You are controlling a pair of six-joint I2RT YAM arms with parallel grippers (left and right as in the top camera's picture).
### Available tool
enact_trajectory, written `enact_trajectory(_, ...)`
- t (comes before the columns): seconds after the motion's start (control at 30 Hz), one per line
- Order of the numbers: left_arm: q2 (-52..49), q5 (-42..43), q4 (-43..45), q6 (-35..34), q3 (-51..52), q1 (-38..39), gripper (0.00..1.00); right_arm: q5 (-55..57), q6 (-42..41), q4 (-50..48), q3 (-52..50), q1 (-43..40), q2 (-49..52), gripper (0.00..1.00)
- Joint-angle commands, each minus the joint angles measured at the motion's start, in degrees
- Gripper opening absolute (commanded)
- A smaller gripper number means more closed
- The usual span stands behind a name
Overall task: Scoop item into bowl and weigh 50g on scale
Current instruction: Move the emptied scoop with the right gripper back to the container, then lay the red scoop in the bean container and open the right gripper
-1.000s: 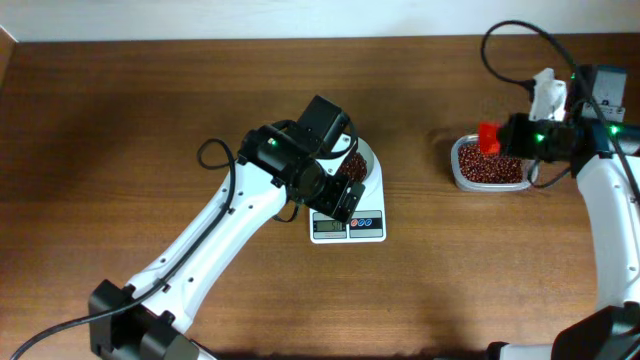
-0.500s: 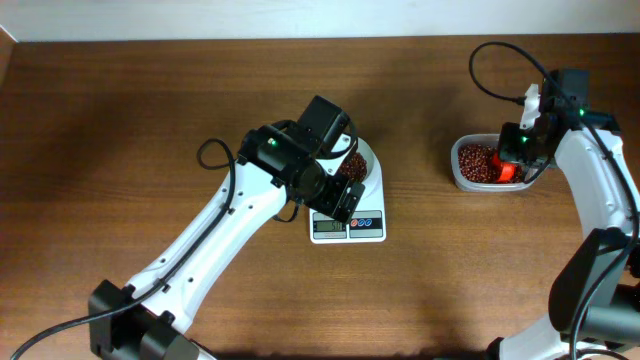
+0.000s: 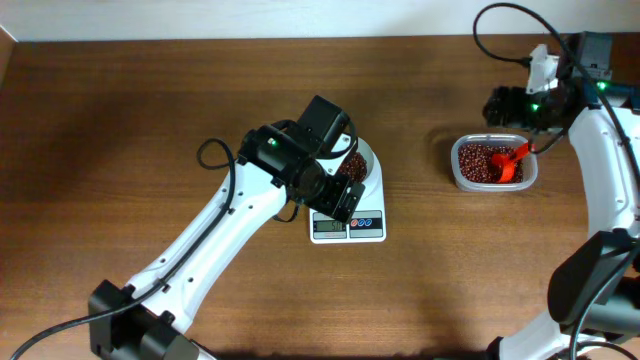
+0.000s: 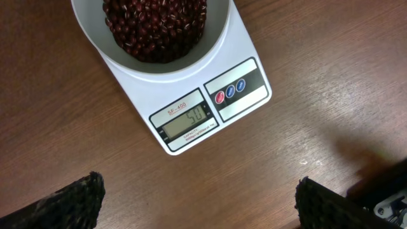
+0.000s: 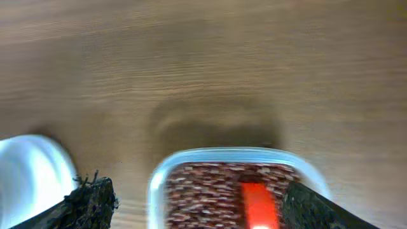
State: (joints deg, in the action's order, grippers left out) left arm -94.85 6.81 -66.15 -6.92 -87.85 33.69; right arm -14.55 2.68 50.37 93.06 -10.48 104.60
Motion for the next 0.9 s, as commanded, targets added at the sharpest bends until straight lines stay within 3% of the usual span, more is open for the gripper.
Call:
enact_trajectory(0.0, 0.1, -0.2, 0.1, 0.1, -0.7, 0.1, 0.99, -5.8, 2.0, 1.0, 0.7, 1.7, 0.6, 0.86)
enact_trajectory(0.13, 0.1, -0.2, 0.1, 0.1, -0.7, 0.1, 0.99, 2.5, 2.0, 9.3, -2.5, 2.0, 0.7, 0.99)
enact_trajectory(0.17, 0.1, -0.2, 0.1, 0.1, -0.7, 0.1, 0.99, 14.8, -0.7, 9.4, -4.7, 1.7, 0.7, 0.99)
enact_trajectory(0.23, 0.1, -0.2, 0.1, 0.1, -0.7, 0.1, 0.99, 21.7, -2.1, 7.5, -5.5, 0.4, 0.8, 0.99)
enact_trajectory(0.33, 0.1, -0.2, 0.1, 0.1, -0.7, 0.1, 0.99, 21.5, -2.1, 1.6, -5.6, -0.8, 0.8, 0.99)
enact_trajectory(0.5, 0.1, -0.2, 0.1, 0.1, -0.7, 0.1, 0.99, 1.1, -2.1, 1.2, -5.6, -0.8, 0.8, 0.99)
enact_trajectory(0.87, 0.1, -0.2, 0.1, 0.1, -0.7, 0.1, 0.99, 0.8, -2.1, 1.2, -5.6, -0.8, 0.8, 0.99)
